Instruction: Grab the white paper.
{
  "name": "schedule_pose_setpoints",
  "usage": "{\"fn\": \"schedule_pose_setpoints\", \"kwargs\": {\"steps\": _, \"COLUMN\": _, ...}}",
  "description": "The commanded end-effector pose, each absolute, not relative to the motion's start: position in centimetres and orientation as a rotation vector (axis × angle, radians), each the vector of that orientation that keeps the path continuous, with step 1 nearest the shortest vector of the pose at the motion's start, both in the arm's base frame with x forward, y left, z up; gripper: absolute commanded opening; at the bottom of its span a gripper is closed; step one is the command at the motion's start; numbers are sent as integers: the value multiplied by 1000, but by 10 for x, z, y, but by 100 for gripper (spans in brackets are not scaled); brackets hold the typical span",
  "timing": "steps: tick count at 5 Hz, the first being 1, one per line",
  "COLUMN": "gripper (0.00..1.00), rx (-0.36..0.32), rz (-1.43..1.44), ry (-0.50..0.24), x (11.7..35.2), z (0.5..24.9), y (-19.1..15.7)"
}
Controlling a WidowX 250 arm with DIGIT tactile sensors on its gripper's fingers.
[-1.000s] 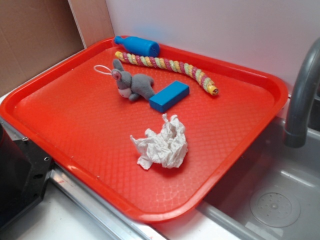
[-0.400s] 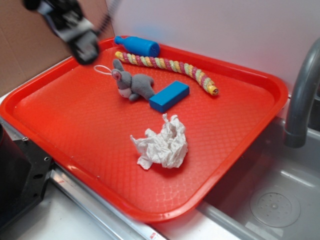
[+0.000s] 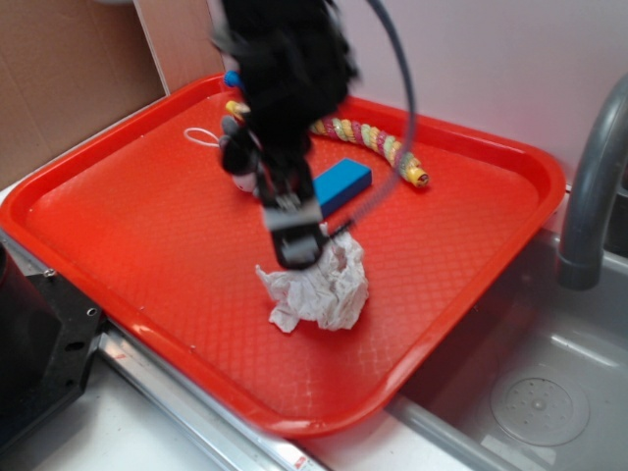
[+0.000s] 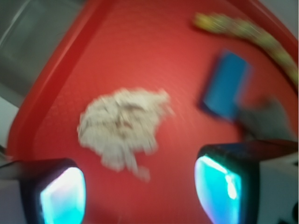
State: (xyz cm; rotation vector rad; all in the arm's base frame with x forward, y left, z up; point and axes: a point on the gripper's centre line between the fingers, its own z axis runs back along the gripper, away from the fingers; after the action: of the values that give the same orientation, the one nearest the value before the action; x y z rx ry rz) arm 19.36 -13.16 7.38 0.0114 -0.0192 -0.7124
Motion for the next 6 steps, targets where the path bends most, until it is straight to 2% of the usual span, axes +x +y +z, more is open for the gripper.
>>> {"fn": "schedule_pose_setpoints", "kwargs": {"steps": 1, "gripper": 100, "rx": 37, "rz": -818, "ry": -4, "x": 230, "z": 26, "y": -136}}
{"fn": "schedule_pose_setpoints", "kwargs": {"steps": 2, "gripper": 100, "rx": 16, "rz": -839, "ry": 4, "x": 225, "z": 21, "y": -139}}
{"fn": "schedule_pose_setpoints", "kwargs": {"steps": 3, "gripper": 0, "rx": 29, "rz": -844, "ry": -24, "x": 222, "z": 30, "y": -135}}
{"fn": "schedule_pose_setpoints", "kwargs": {"steps": 4, "gripper": 0, "rx": -1, "rz": -840, "ry": -62, "x": 210, "z": 44, "y": -133}}
{"fn": "schedule_pose_setpoints", "kwargs": {"steps": 5, "gripper": 0, "rx": 1, "rz": -847, "ry": -55, "x": 203, "z": 42, "y": -137}}
{"fn": "schedule_pose_setpoints", "kwargs": {"steps": 6, "gripper": 0, "rx": 44, "rz": -774, "ry": -55, "x": 194, "z": 59, "y": -131}}
